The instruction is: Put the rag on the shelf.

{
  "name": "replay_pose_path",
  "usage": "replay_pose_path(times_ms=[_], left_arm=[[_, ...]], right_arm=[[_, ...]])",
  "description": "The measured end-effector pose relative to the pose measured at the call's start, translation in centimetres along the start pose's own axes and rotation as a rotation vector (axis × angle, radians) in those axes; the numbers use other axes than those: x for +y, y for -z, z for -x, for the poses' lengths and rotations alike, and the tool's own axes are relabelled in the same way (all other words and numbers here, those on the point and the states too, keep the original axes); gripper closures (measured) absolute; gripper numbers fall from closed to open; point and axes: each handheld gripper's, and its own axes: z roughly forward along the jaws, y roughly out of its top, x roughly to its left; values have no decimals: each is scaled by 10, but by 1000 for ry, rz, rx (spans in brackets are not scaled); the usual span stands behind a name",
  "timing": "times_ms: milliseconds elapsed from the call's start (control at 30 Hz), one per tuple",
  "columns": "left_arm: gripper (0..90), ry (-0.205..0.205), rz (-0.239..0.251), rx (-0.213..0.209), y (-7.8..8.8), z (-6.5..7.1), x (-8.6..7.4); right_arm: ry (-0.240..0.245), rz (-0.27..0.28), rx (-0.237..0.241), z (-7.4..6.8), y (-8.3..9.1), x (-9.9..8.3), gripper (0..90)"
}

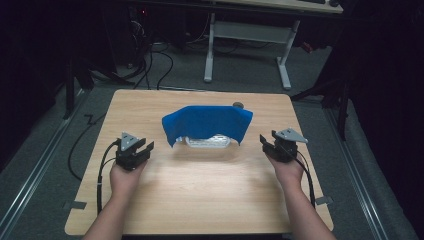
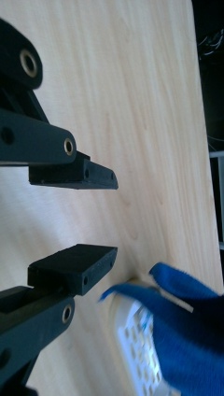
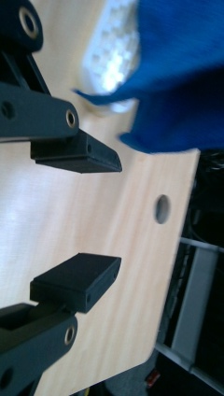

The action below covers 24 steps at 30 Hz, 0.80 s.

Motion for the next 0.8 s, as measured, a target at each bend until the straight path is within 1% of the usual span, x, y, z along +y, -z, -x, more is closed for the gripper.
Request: replay_pose_path(times_ms=[67, 100, 133, 200, 267, 333, 367, 400, 433, 467, 500, 533, 567, 600, 633, 667, 700, 733, 767, 800], left_arm=[[604, 5, 7, -9, 10, 3, -5], [605, 6, 5, -8, 14, 5, -8], [605, 10, 6, -7, 19, 8, -10], [591, 13, 11, -20, 27, 14, -15], [584, -4, 14, -25, 34, 22, -20], [570, -9, 20, -42, 39, 33, -25], [559, -11, 17, -52, 40, 39, -27], [550, -19, 5, -73, 41, 48, -29], [538, -19, 1, -86, 42, 55, -31], [532, -23, -2, -131, 43, 74, -40], [532, -29, -8, -149, 44, 85, -45], [532, -29, -8, -149, 44, 85, -45], [530, -39, -22, -172, 43, 96, -49], [528, -55, -40, -194, 42, 106, -52], [528, -99, -57, -236, 40, 125, -56], [528, -99, -57, -236, 40, 125, -56], [528, -120, -64, -251, 39, 132, -56], [528, -142, -72, -263, 37, 137, -57], [528, -169, -82, -281, 34, 144, -57], [527, -169, -82, -281, 34, 144, -57]], right_arm=[[-8, 19, 10, -4, 9, -6, 477], [0, 16, 12, -8, 18, -14, 477], [0, 16, 12, -8, 18, -14, 477], [17, 6, 8, -14, 27, -21, 475], [32, 8, 8, -20, 37, -27, 471], [36, 14, 16, -29, 48, -34, 464], [44, 13, 19, -32, 51, -36, 460], [56, 12, 24, -36, 54, -39, 454], [64, 9, 37, -42, 59, -43, 447], [60, 15, 59, -51, 66, -51, 448], [51, 10, 77, -56, 70, -56, 449], [51, 10, 77, -56, 70, -56, 449], [48, -20, 118, -68, 74, -63, 448], [64, -22, 132, -74, 77, -65, 450], [73, -23, 147, -79, 78, -67, 452], [80, -25, 160, -83, 79, -68, 452], [80, -25, 160, -83, 79, -68, 452], [107, -24, 170, -90, 79, -68, 451], [116, -23, 169, -92, 78, -68, 451], [116, -23, 169, -92, 78, -68, 451]])
